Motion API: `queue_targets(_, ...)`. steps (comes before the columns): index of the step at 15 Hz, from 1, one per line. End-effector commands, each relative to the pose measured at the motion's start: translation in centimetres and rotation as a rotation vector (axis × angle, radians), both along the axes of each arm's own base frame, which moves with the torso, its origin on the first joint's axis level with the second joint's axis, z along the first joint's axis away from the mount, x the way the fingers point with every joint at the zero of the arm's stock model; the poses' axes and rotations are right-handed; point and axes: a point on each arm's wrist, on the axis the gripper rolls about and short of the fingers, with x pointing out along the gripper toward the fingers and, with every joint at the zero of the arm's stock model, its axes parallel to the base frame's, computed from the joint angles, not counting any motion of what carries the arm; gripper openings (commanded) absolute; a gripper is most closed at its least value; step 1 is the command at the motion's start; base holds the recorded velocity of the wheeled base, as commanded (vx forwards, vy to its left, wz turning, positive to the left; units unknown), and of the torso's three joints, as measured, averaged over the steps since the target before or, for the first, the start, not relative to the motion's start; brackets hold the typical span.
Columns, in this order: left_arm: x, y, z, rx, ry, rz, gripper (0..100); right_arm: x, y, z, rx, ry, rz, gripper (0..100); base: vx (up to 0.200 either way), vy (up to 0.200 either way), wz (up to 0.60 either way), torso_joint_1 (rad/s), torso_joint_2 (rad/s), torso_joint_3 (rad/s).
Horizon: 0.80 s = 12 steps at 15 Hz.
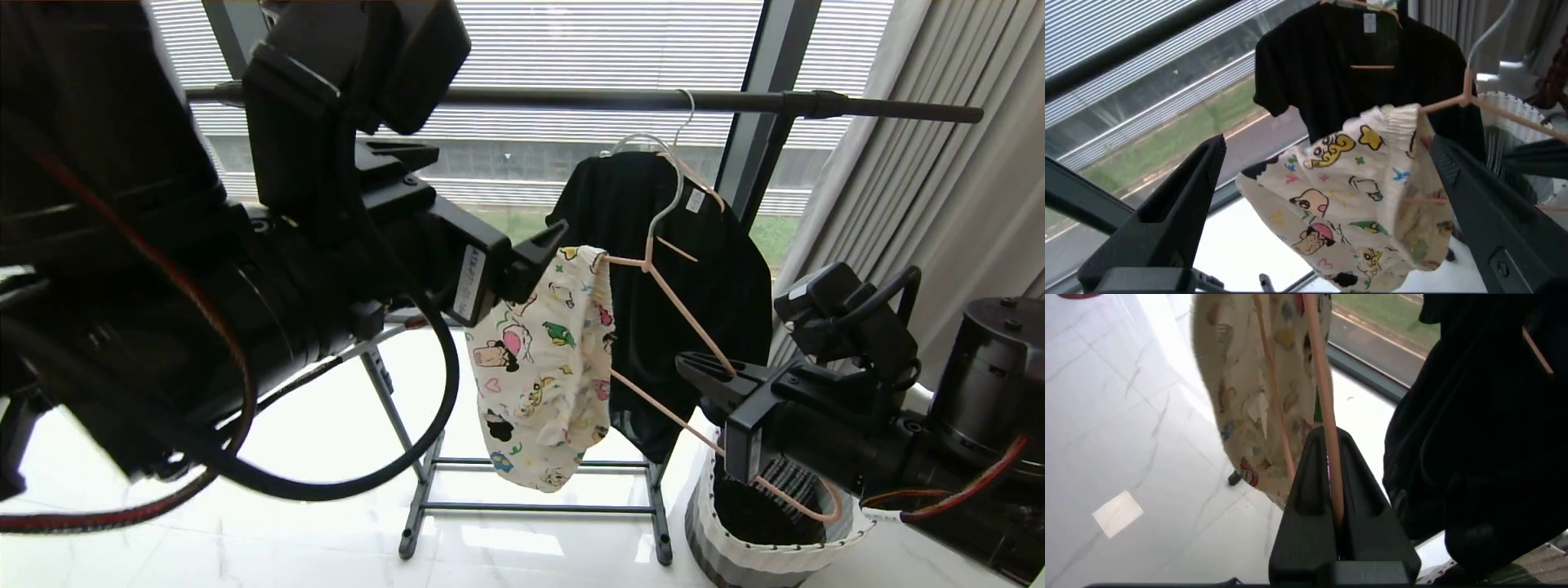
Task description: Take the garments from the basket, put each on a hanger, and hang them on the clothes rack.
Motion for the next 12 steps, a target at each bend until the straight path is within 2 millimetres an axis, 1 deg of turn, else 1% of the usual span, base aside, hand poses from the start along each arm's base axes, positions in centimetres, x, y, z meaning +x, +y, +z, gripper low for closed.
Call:
queue_targets(1,1.3,-0.1,0.7,-0.015,-0.015,0.037,100,-0.2,-0.1,0.2,0.003,-0.010,0.003,0,0.000,0.000,0.00,0.000,0.00,0.000)
queue_targets(3,1.2,0.1,0.5,-0.010,-0.011,0.034,100,-0.2,-0.2,0.3,0.004,-0.013,0.001,0,0.000,0.000,0.00,0.000,0.00,0.000)
queue_targets(5,0.5,0.7,-0.7,0.021,0.014,-0.010,100,-0.4,-0.5,0.4,0.000,-0.023,0.004,0,0.000,0.000,0.00,0.000,0.00,0.000)
queue_targets(7,-0.9,2.9,-2.4,0.066,0.037,-0.192,100,-1.4,-1.6,-0.5,-0.046,-0.028,0.045,0,0.000,0.000,0.00,0.000,0.00,0.000)
queue_targets(8,-1.4,4.3,-3.6,0.119,0.037,-0.263,100,-2.2,-2.3,-0.8,-0.073,-0.047,0.099,0,0.000,0.000,0.00,0.000,0.00,0.000)
queue_targets(9,-1.9,5.2,-4.7,0.167,0.036,-0.300,100,-2.9,-3.0,-1.2,-0.101,-0.070,0.155,0,0.000,0.000,0.00,0.000,0.00,0.000)
queue_targets(11,-3.3,6.1,-6.6,0.201,0.073,-0.364,100,-3.9,-4.0,-1.9,-0.151,-0.111,0.242,0,0.000,0.000,0.00,0.000,0.00,0.000)
queue_targets(12,-3.9,6.1,-7.3,0.216,0.084,-0.396,100,-4.1,-4.1,-2.2,-0.168,-0.115,0.270,0,0.000,0.000,0.00,0.000,0.00,0.000)
